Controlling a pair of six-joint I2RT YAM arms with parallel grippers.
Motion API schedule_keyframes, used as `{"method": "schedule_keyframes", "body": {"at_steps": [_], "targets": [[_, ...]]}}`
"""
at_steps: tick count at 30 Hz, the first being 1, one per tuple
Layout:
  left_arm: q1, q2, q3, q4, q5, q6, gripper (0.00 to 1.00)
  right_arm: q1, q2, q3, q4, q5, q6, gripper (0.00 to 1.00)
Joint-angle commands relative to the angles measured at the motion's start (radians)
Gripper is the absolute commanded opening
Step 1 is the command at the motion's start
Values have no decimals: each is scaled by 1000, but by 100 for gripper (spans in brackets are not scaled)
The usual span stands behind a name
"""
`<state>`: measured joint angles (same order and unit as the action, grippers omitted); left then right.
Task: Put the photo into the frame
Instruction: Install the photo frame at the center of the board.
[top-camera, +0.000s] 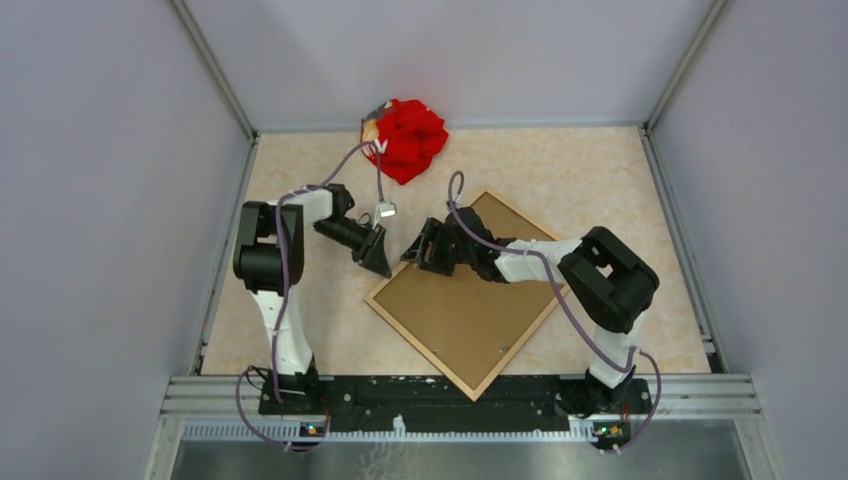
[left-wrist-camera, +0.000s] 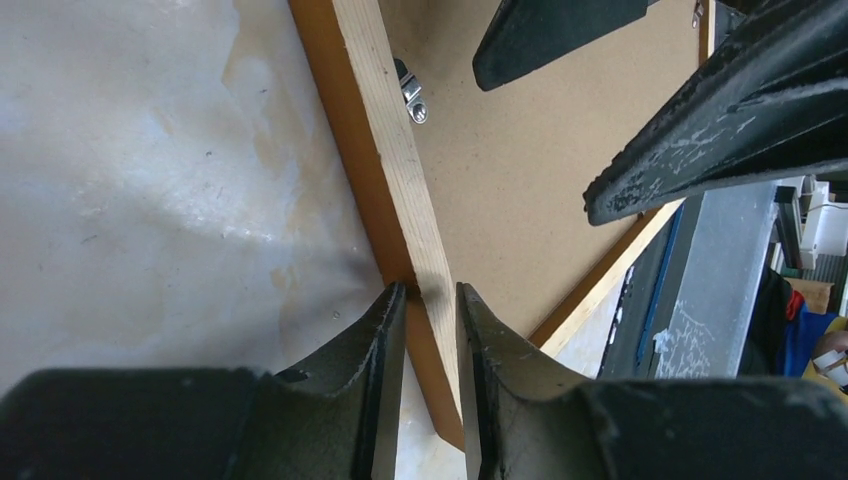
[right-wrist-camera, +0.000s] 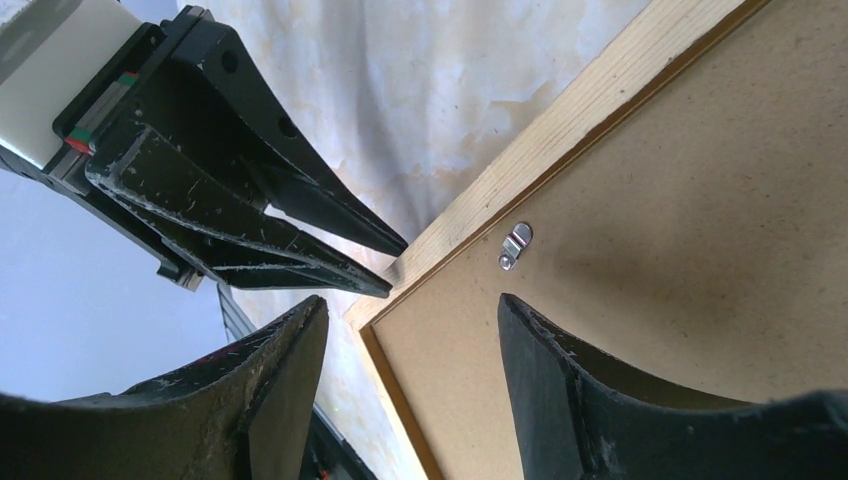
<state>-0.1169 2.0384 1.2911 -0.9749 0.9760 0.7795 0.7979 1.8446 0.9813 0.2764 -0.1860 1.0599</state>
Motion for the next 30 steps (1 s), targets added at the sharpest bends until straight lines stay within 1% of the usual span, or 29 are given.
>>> {"method": "schedule_keyframes", "body": {"at_steps": [1, 30], "targets": [[-6, 10, -16, 41, 26, 0, 31, 16, 33, 7, 41, 1, 6, 63], [-6, -4, -32, 63, -4, 0, 26, 17, 113, 72, 29, 15, -2, 63]]}}
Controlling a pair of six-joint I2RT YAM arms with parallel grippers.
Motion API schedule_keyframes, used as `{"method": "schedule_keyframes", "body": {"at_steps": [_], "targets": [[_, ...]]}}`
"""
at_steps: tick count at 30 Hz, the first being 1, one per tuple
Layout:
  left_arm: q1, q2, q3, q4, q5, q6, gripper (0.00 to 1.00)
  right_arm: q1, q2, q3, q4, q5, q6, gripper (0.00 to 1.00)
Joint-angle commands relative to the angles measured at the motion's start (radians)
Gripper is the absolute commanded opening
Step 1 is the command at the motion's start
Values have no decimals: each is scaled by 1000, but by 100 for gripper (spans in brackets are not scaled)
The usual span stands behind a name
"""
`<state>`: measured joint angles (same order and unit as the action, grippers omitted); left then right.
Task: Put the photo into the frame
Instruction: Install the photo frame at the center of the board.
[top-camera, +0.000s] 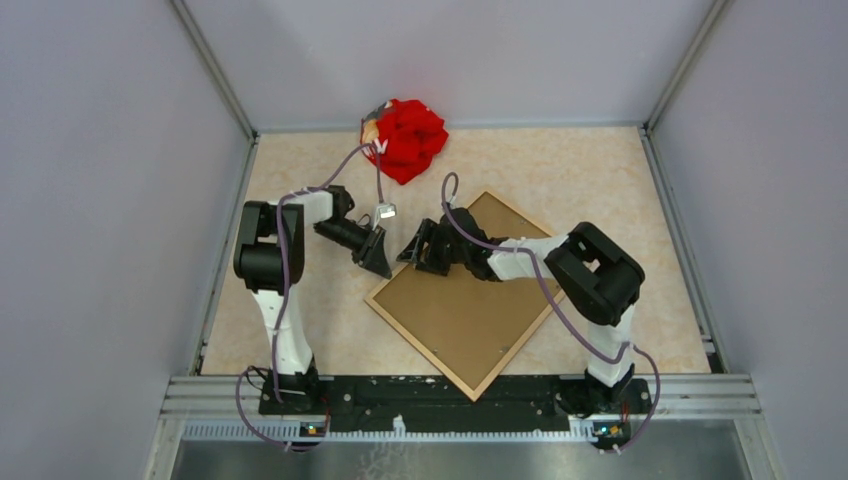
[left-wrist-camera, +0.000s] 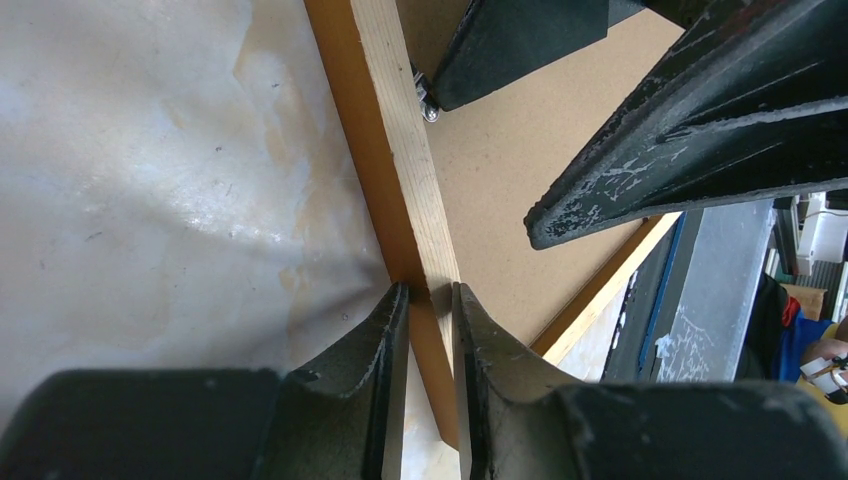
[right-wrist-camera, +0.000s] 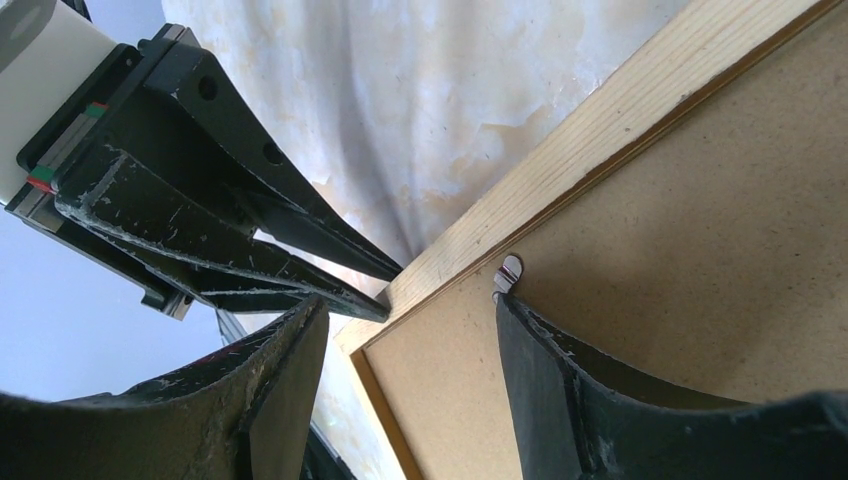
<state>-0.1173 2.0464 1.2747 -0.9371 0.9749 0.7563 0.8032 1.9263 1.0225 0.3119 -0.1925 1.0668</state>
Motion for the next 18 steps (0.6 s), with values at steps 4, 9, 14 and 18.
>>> {"method": "schedule_keyframes", "body": {"at_steps": [4, 9, 14, 18], "targets": [[-5, -12, -15, 23, -3, 28, 26, 11, 38, 36, -5, 22, -11, 63], [-5, -15, -16, 23, -5, 32, 26, 10, 54, 51, -2, 15, -11, 63], [-5, -17, -15, 20, -7, 34, 26, 9, 54, 68, -10, -4, -27, 63], [-5, -20, -15, 18, -9, 39, 25, -1, 7, 48, -31, -4, -60, 63]]}}
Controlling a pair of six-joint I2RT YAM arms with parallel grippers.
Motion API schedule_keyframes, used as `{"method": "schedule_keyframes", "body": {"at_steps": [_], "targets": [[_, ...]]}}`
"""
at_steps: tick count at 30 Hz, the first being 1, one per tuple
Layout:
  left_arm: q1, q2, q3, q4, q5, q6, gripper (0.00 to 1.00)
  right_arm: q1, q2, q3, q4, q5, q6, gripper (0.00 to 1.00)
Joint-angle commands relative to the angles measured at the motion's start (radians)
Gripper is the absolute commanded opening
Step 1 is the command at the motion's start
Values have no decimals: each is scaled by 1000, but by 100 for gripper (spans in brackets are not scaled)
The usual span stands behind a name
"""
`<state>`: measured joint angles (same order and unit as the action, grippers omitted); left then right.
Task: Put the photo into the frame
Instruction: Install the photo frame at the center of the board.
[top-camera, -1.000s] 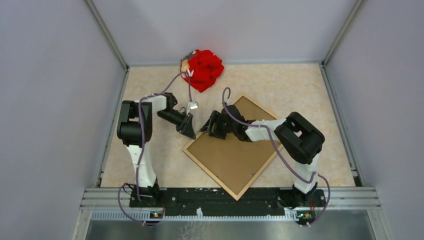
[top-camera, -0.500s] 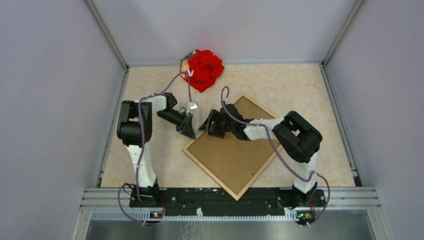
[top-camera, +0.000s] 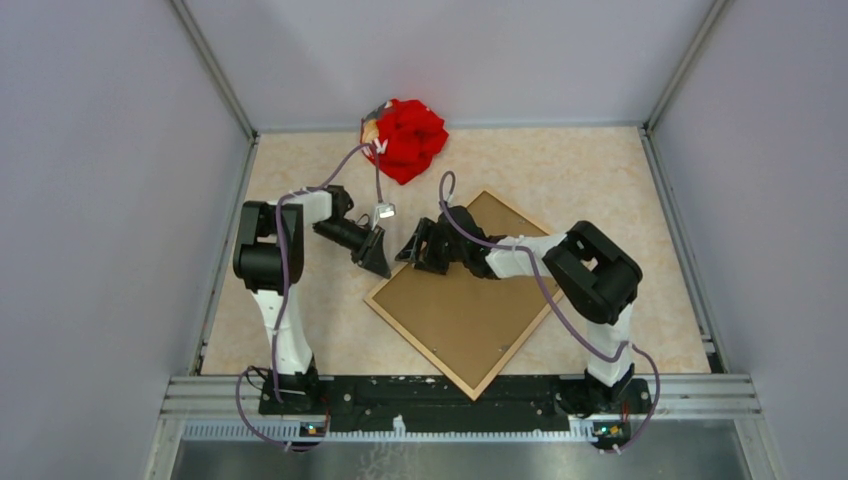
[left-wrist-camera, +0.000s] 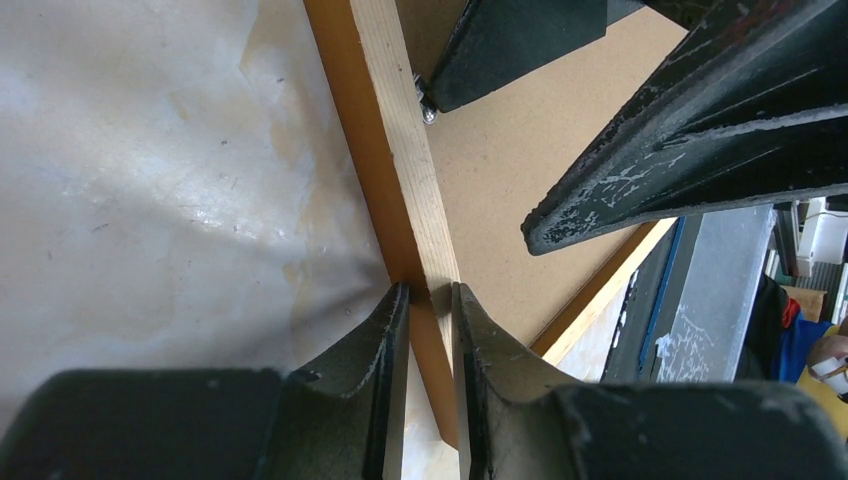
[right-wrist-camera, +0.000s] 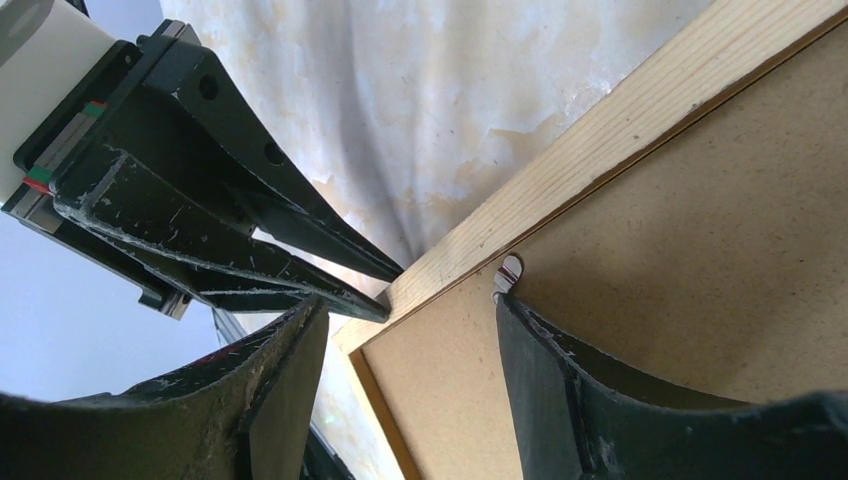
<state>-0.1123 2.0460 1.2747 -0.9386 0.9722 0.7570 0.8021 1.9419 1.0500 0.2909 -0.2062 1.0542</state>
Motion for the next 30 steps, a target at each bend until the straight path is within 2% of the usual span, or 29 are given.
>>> {"method": "schedule_keyframes", "body": {"at_steps": [1, 8, 30], "targets": [[-10, -20, -15, 20, -8, 38, 25, -6, -21, 15, -10, 5, -56, 64], [-10, -24, -13, 15, -9, 41, 25, -49, -72, 5, -36, -21, -111, 64], [-9, -20, -3, 11, -1, 40, 25, -21, 26, 45, 0, -51, -77, 64]]}}
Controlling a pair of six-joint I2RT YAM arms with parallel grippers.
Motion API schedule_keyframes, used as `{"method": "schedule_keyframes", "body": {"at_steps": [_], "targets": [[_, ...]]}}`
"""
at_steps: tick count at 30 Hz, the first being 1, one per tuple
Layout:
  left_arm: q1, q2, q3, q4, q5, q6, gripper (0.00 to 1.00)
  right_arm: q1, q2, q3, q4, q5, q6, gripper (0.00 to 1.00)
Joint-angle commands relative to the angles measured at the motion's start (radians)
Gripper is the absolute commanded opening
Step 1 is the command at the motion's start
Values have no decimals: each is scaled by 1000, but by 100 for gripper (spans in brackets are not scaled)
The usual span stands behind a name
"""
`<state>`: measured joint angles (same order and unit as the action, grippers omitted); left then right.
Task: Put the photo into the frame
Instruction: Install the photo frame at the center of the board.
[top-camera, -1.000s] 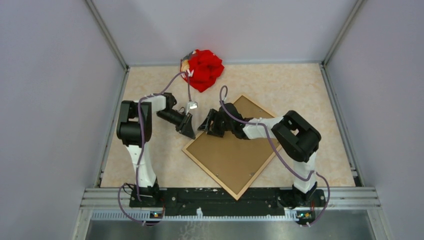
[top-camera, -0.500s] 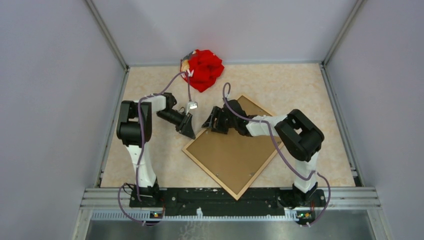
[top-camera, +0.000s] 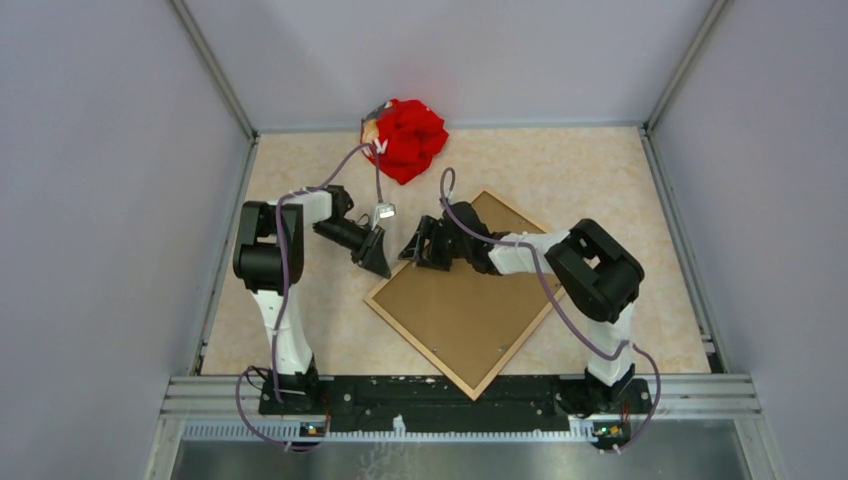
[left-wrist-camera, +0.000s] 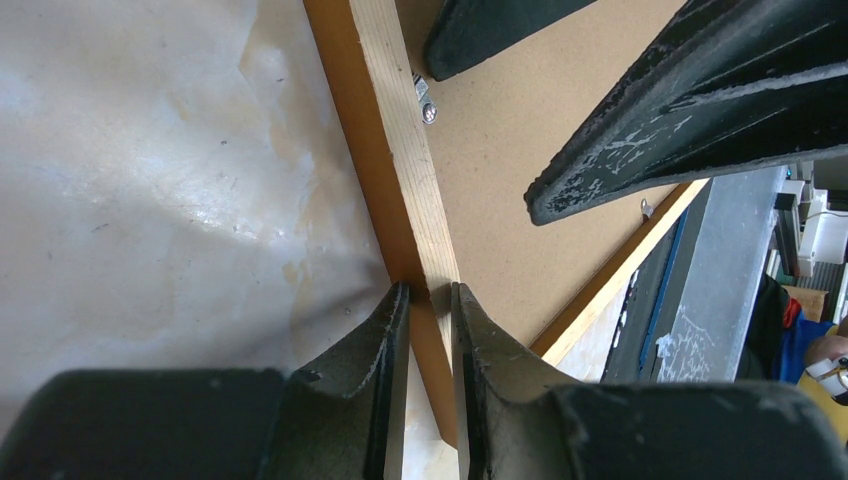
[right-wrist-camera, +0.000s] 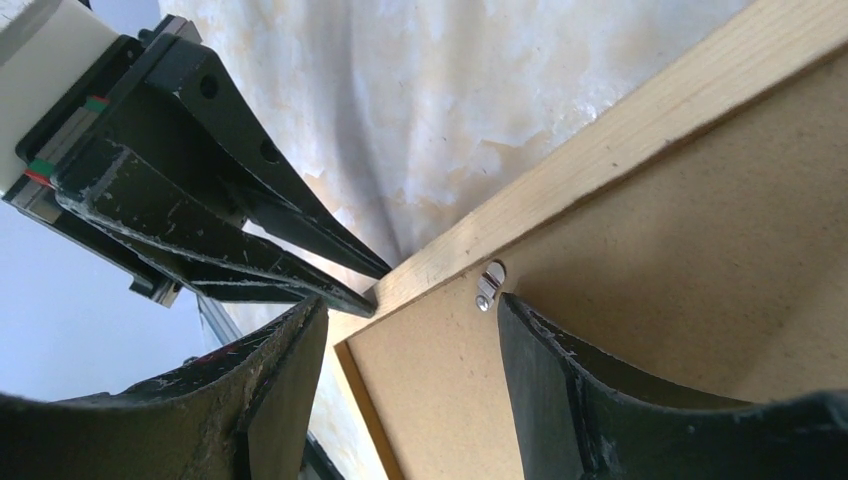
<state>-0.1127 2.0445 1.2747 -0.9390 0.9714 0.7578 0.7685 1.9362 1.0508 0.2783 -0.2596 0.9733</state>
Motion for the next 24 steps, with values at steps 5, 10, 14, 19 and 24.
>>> {"method": "schedule_keyframes", "body": {"at_steps": [5, 10, 14, 19, 24], "targets": [[-10, -20, -3, 10, 3, 41, 25, 12, 45, 66, 8, 2, 2, 64], [-10, -20, 0, 6, 4, 44, 25, 17, 58, 66, 22, -11, 18, 64], [-10, -18, 4, 5, 6, 45, 25, 24, 63, 61, 34, -18, 30, 64], [-10, -18, 4, 5, 10, 47, 25, 31, 81, 65, 65, -39, 44, 64], [-10, -20, 1, 6, 5, 48, 24, 31, 90, 65, 101, -63, 60, 64]]}}
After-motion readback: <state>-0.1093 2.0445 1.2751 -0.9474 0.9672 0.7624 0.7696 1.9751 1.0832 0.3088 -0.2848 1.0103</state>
